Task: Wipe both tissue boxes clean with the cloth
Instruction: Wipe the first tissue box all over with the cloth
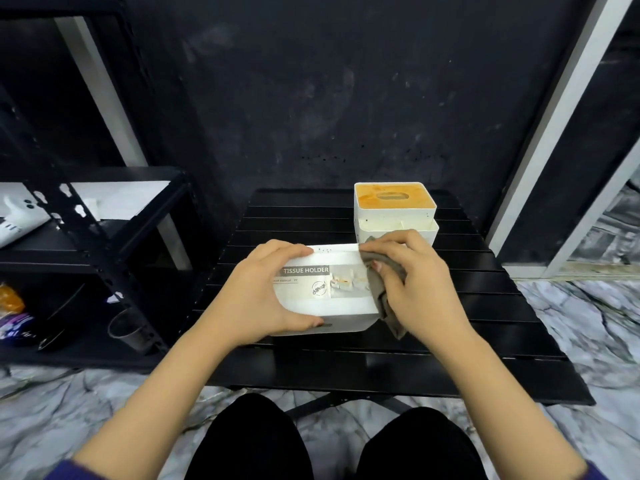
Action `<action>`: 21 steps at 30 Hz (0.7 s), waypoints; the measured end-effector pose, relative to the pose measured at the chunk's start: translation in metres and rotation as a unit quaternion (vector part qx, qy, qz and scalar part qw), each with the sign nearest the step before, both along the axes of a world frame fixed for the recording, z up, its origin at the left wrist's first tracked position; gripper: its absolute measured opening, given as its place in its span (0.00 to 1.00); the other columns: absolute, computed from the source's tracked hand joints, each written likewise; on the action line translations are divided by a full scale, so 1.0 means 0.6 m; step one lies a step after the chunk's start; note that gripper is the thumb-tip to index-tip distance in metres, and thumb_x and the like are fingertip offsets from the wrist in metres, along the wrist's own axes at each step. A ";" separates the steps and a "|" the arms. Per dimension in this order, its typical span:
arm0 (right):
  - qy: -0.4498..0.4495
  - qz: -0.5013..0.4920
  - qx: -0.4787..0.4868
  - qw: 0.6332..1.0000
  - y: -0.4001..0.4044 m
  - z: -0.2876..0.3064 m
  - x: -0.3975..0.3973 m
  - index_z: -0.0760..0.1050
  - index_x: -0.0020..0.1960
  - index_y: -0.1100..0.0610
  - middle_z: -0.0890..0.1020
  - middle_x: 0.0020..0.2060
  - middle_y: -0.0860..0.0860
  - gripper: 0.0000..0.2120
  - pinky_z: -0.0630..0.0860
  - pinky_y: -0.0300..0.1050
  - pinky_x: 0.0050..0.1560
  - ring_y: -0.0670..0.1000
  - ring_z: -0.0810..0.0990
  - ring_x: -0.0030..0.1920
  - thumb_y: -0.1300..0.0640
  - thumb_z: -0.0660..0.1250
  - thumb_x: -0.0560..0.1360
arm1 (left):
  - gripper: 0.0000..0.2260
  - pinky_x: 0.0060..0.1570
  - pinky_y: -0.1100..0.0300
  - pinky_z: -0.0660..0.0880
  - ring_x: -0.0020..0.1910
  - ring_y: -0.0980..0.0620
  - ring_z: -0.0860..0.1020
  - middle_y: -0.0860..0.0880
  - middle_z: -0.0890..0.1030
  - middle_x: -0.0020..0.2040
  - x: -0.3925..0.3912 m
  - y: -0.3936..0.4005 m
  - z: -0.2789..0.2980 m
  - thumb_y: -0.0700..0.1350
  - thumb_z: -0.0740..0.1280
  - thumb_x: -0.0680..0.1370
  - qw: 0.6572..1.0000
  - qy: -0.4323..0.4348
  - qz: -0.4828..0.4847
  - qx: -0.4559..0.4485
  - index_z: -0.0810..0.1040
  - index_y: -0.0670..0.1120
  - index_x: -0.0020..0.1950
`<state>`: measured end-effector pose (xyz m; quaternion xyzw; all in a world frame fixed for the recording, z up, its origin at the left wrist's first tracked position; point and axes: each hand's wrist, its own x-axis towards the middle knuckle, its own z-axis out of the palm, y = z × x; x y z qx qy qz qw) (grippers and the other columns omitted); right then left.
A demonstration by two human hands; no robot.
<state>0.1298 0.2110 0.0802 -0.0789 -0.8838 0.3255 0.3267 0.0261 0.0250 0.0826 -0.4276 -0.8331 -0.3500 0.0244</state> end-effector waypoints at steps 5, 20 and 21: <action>0.031 0.023 0.041 0.998 -0.021 -0.029 0.037 0.79 0.53 0.51 0.74 0.51 0.45 0.15 0.68 0.35 0.56 0.53 0.74 0.52 0.66 0.64 0.72 | 0.36 0.55 0.79 0.63 0.57 0.67 0.70 0.66 0.72 0.57 -0.018 0.002 0.002 0.63 0.74 0.51 1.000 -0.025 -0.015 0.007 0.71 0.64 0.59; -0.055 0.103 -0.128 0.985 0.030 0.017 0.017 0.76 0.49 0.41 0.80 0.51 0.42 0.17 0.68 0.31 0.57 0.38 0.75 0.55 0.65 0.64 0.74 | 0.36 0.67 0.70 0.55 0.70 0.73 0.54 0.66 0.68 0.67 -0.055 -0.001 0.022 0.60 0.77 0.53 0.989 -0.073 -0.107 -0.066 0.71 0.68 0.59; -0.055 0.105 -0.137 0.983 0.031 0.015 0.018 0.77 0.49 0.41 0.80 0.51 0.42 0.17 0.70 0.34 0.58 0.39 0.76 0.55 0.65 0.64 0.74 | 0.36 0.67 0.69 0.54 0.71 0.72 0.54 0.68 0.68 0.66 -0.057 -0.002 0.023 0.60 0.77 0.54 0.988 -0.067 -0.115 -0.074 0.70 0.67 0.61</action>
